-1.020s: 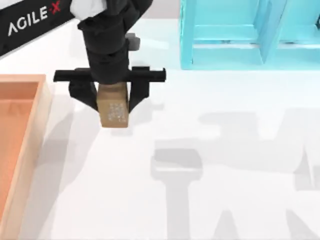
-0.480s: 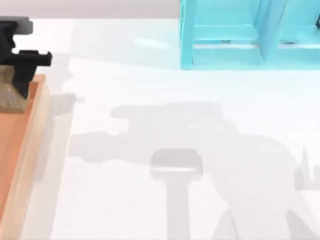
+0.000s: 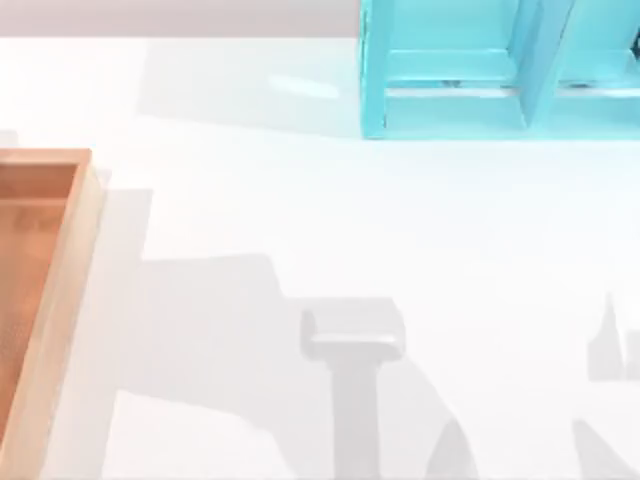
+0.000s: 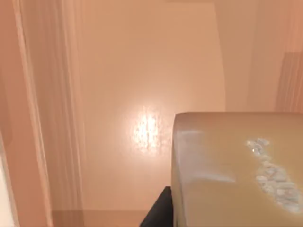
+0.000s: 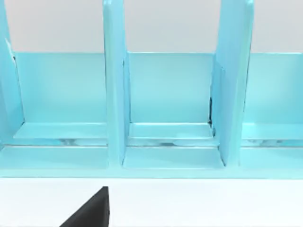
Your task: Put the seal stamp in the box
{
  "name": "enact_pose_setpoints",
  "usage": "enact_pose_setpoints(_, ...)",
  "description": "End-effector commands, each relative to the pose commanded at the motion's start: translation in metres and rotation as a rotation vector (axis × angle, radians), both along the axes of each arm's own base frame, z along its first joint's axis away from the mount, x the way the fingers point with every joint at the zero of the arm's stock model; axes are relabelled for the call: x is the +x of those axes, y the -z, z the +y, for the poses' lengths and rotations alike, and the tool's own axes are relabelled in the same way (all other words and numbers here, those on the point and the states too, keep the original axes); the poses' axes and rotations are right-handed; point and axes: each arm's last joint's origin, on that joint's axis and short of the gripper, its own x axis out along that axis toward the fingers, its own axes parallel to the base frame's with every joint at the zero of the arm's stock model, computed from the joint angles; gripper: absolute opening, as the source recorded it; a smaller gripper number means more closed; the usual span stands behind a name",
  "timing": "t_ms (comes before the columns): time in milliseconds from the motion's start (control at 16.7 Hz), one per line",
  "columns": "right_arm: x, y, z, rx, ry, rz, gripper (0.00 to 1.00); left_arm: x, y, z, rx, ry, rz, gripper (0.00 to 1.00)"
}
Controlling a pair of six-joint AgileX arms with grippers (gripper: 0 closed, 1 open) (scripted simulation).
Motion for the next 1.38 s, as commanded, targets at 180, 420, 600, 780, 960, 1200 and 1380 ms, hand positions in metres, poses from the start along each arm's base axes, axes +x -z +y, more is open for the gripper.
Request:
enact_pose_setpoints(180,0.0,0.0,0.0,0.0,0.0,0.0,1.0,0.0,0.0,0.0,0.0,0.0,0.0,0.0)
enact_pose_setpoints(420,0.0,0.0,0.0,0.0,0.0,0.0,1.0,0.002,0.011,0.0,0.001,0.003,-0.001,0.0)
enact_pose_setpoints(600,0.0,0.0,0.0,0.0,0.0,0.0,1.0,0.002,0.037,0.001,0.0,-0.001,-0.001,0.0)
enact_pose_setpoints(780,0.0,0.0,0.0,0.0,0.0,0.0,1.0,0.001,0.061,0.001,0.001,0.0,0.0,0.0)
enact_pose_setpoints(960,0.0,0.0,0.0,0.0,0.0,0.0,1.0,0.0,0.065,0.0,0.0,0.0,0.0,0.0)
enact_pose_setpoints(1200,0.0,0.0,0.0,0.0,0.0,0.0,1.0,0.0,0.065,0.0,0.0,0.0,0.0,0.15)
enact_pose_setpoints(1380,0.0,0.0,0.0,0.0,0.0,0.0,1.0,0.0,0.065,0.0,0.0,0.0,0.0,0.38)
